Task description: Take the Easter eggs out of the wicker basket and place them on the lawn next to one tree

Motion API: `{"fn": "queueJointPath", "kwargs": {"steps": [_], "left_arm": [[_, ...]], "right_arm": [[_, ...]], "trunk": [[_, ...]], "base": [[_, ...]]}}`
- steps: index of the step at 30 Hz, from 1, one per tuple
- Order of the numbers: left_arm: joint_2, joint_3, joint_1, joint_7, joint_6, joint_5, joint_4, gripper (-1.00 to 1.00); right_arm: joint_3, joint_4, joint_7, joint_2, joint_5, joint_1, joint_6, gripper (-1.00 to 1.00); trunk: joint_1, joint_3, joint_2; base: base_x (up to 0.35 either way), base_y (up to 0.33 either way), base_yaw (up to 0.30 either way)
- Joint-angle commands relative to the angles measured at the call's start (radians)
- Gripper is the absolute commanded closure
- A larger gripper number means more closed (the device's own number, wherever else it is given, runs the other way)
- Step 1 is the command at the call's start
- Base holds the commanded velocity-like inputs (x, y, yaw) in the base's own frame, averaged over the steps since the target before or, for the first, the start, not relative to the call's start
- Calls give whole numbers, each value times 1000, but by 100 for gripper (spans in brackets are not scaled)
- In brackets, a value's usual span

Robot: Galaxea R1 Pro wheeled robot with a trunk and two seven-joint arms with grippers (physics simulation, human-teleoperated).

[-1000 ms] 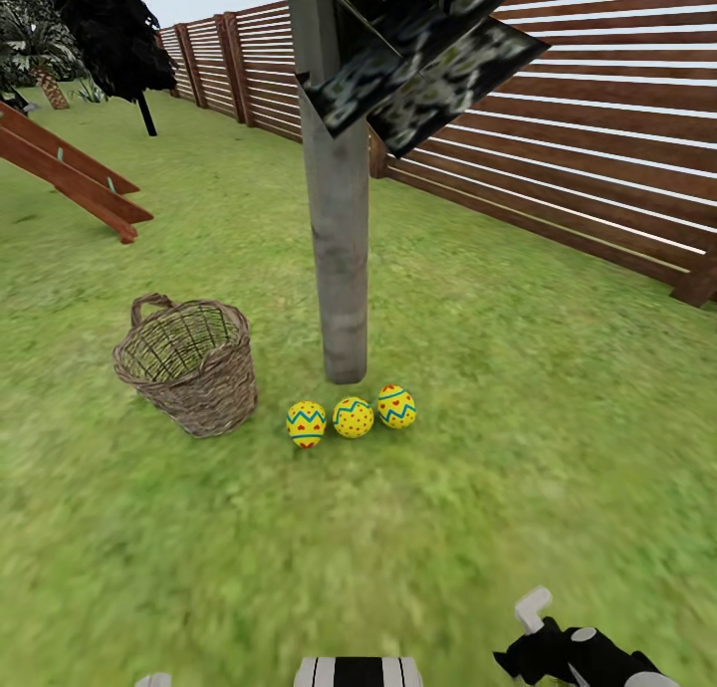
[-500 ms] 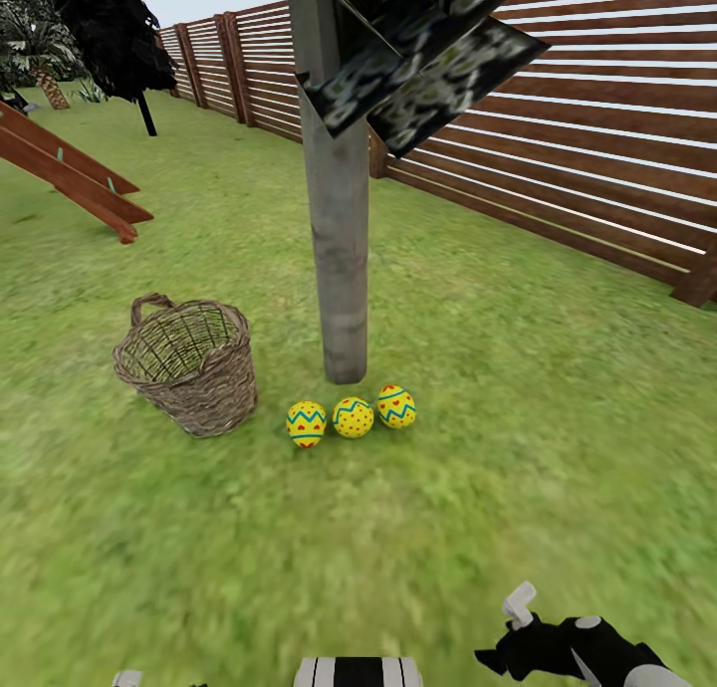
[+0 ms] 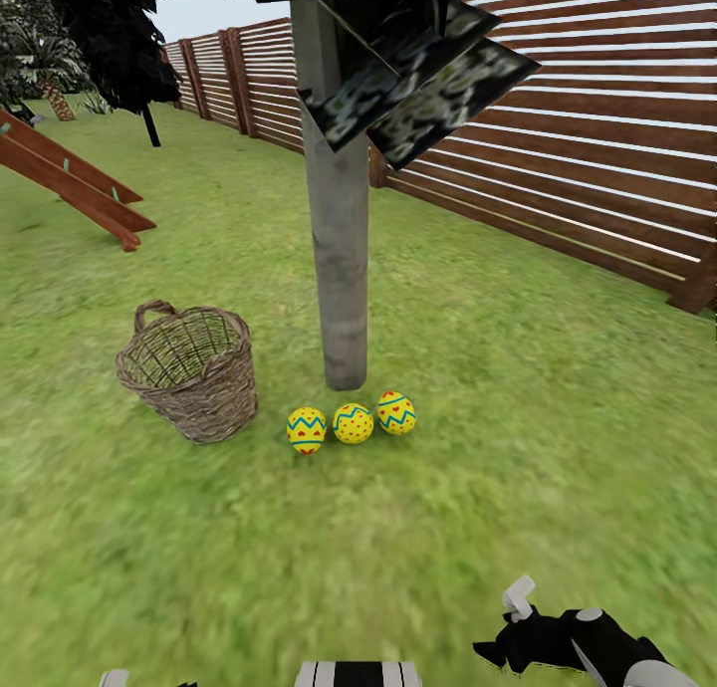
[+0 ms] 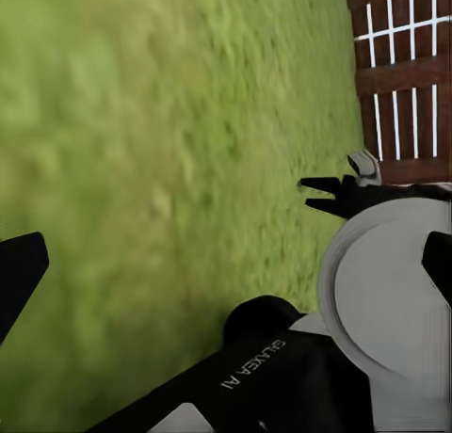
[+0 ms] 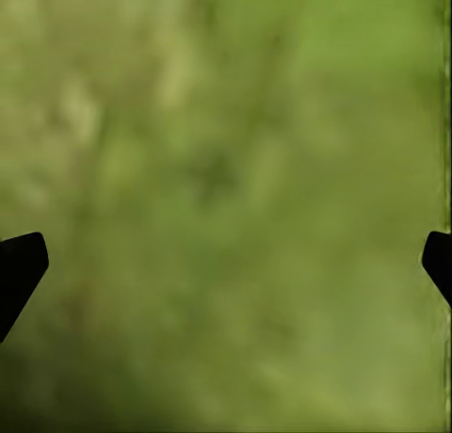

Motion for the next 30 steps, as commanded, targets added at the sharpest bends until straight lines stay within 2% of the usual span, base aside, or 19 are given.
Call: {"fn": "queueJointPath", "kwargs": {"steps": [1,5,11,15,16,18,30], "left_arm": [[5,-6,-1,-5,11,10,1,-100],[11,0,-1,-9,13,9,3,-100],[18,2,-3,-10,23,8,3,-100],[48,2,-6,-9,51,8,5,-100],[63,3,-6,-10,55,10,6,-100],[69,4,-5,-9,57,9,6,-100],[73,2,-10,-8,60,11,0,-100]], "right_arm": [[-9,-5,7,-1,10,-1,-1,-100],[-26,-12,11,-11,10,0,0,-100],[-30,-13,11,-14,11,0,-2,-100],[-30,-13,11,-14,12,-1,-3,-100],[-29,-13,11,-14,14,-1,-4,-100],[-26,-13,10,-14,20,-1,-5,-100],[-19,-12,11,-8,25,-1,-8,-100]], "trunk": [[-1,3,0],[-2,19,1],[-5,42,2],[-7,57,3],[-7,61,3],[-8,69,4],[-14,115,7]], "base": [[0,0,0],[0,0,0],[0,0,0],[0,0,0],[0,0,0],[0,0,0],[0,0,0]]}}
